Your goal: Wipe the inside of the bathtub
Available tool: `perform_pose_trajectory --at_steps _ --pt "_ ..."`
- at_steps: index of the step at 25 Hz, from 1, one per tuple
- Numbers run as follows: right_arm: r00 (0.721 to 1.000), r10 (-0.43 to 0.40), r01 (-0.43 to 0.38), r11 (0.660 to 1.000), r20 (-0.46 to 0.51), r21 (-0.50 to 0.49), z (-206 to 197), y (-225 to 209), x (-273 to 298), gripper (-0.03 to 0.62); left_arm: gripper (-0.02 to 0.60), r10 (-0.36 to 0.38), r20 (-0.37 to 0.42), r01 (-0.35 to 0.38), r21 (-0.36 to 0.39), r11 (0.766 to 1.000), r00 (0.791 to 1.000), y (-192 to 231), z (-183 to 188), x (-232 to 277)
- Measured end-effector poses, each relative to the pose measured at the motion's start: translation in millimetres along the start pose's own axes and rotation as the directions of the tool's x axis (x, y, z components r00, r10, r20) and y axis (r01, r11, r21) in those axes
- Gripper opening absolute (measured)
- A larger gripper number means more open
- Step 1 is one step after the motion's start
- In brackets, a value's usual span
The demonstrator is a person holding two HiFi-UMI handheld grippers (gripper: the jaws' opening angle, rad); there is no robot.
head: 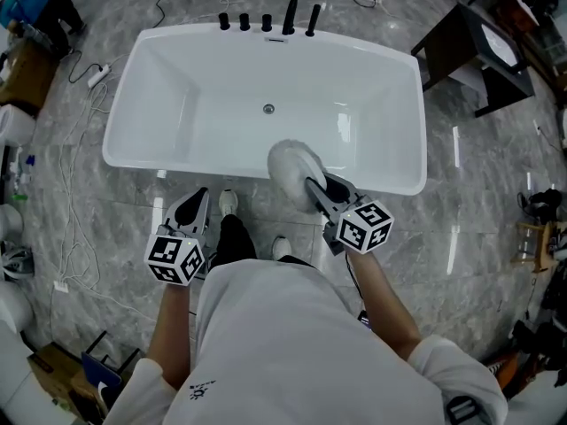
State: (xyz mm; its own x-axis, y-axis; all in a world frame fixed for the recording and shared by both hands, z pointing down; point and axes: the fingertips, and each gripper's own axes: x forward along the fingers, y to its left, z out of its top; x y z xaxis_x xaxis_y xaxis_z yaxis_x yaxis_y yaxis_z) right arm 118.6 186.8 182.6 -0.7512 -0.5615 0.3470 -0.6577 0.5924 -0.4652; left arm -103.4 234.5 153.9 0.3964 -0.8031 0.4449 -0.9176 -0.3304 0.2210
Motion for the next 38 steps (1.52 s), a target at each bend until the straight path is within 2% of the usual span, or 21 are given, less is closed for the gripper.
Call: perform_pose_trajectory --at_steps 3,12,18,24,31,38 --pt "0.999 -0.01 0.011 1.0 -0.036 0.011 0.0 -3.0 33.9 0.101 0.011 -0.003 -0.041 0.003 0.007 1.0 0.999 27.6 3.5 22.2" --pt "0.985 -0.035 0.044 0.998 -0.167 0.051 -10.1 -5.2 142.2 0.101 0.011 -0.094 -0.138 0.093 -0.017 0.996 0.986 102.2 5.0 82.3" --pt "0.965 -0.027 0.046 0.997 -0.26 0.067 -21.1 -0.1 213.2 0.101 0.011 -0.143 -0.197 0.138 -0.042 0.99 0.97 156.1 -6.6 105.1" --pt "0.94 -0.032 0.066 0.994 -0.339 0.089 -42.9 -5.2 273.1 0.101 0.011 -0.198 -0.259 0.191 -0.051 0.98 0.945 199.1 -29.1 131.2" --pt "0.927 -0.05 0.105 0.986 -0.371 0.131 -68.1 -17.5 284.8 0.101 0.011 -0.224 -0.277 0.212 -0.074 0.974 0.934 209.4 -45.1 157.8" --pt "0.921 0.005 0.056 0.988 -0.389 0.145 -103.0 -45.9 283.8 0.101 0.011 -0.198 -0.307 0.186 -0.067 0.98 0.931 186.2 -78.8 184.3"
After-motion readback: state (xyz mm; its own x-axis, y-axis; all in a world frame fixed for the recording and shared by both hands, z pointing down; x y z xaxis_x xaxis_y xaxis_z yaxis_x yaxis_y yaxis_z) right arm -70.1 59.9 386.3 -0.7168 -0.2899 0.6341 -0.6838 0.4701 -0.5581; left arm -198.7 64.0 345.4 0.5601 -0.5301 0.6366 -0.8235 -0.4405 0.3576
